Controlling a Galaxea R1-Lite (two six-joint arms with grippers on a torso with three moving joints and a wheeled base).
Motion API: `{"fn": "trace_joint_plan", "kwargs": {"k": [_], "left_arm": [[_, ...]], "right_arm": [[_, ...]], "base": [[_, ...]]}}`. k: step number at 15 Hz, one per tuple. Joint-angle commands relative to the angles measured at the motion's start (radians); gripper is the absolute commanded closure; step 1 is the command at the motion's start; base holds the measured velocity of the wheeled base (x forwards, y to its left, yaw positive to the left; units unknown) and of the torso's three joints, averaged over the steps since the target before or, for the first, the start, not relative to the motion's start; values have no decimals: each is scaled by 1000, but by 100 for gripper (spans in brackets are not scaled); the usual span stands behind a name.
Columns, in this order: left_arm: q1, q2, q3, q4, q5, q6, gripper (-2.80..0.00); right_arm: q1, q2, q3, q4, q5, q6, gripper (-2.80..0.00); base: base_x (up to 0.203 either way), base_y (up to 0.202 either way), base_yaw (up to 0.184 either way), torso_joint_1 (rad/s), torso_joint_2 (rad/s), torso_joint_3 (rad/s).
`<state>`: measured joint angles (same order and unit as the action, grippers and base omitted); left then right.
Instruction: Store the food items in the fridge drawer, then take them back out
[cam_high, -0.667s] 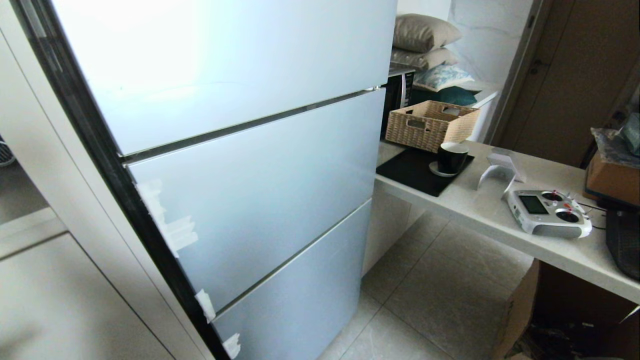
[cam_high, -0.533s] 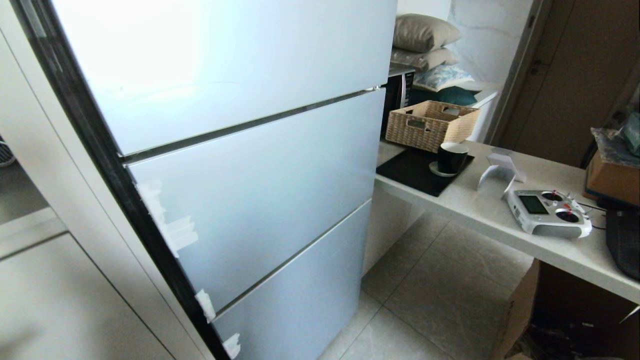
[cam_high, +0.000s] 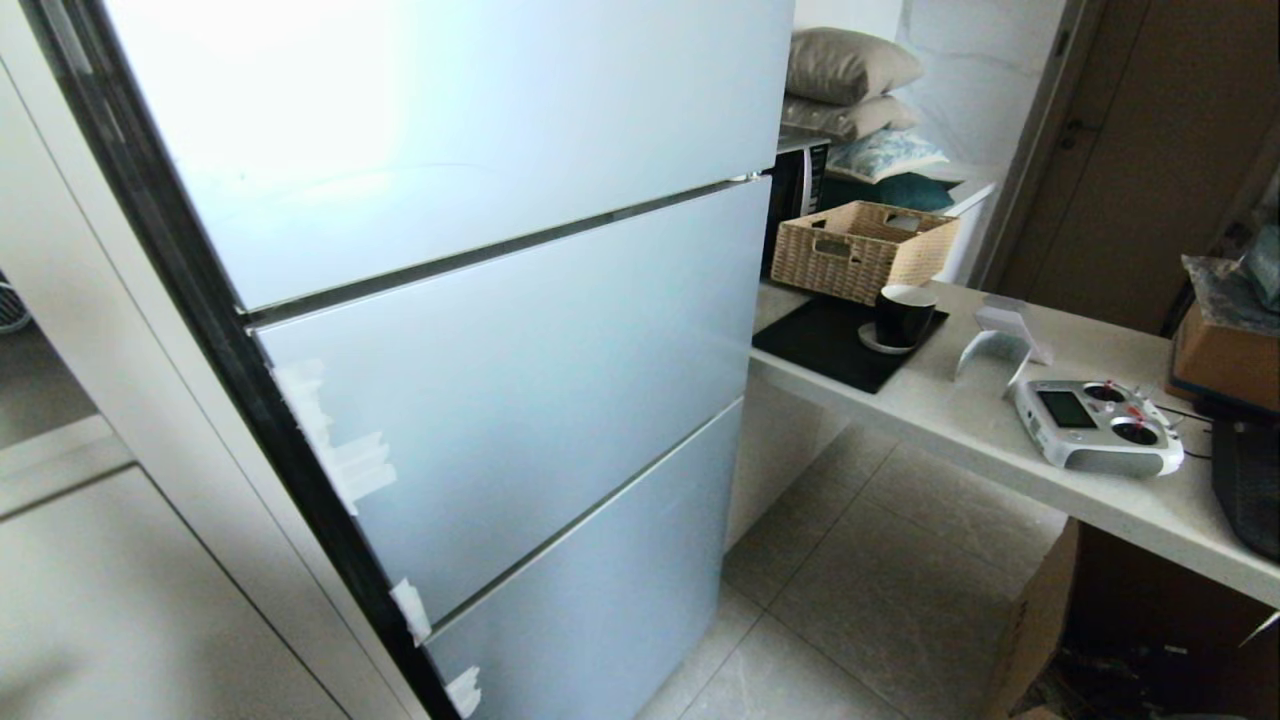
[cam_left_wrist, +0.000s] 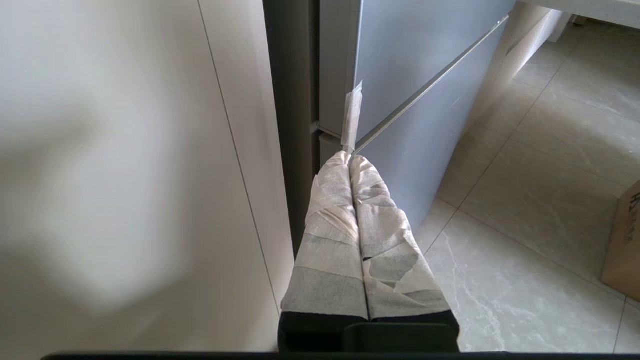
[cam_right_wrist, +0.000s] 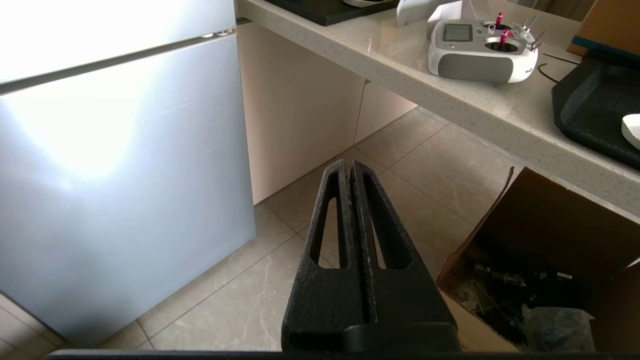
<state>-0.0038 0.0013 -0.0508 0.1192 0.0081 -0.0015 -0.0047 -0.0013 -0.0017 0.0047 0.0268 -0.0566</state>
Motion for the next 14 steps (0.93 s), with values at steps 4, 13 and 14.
{"fn": "trace_joint_plan", "kwargs": {"k": [4,13,14], "left_arm": [[-10,260,-194,-62,-39,-99,0],[-22,1040,-344,-689,112,-492,0],[-22,1089,-364,-731,142,-538,0]], "right_arm": [[0,1,0,0,1,1,0],[0,1,0,0,1,1,0],[0,1,0,0,1,1,0]], "base": [[0,0,0,0,0,0],[0,0,0,0,0,0],[0,0,0,0,0,0]]}}
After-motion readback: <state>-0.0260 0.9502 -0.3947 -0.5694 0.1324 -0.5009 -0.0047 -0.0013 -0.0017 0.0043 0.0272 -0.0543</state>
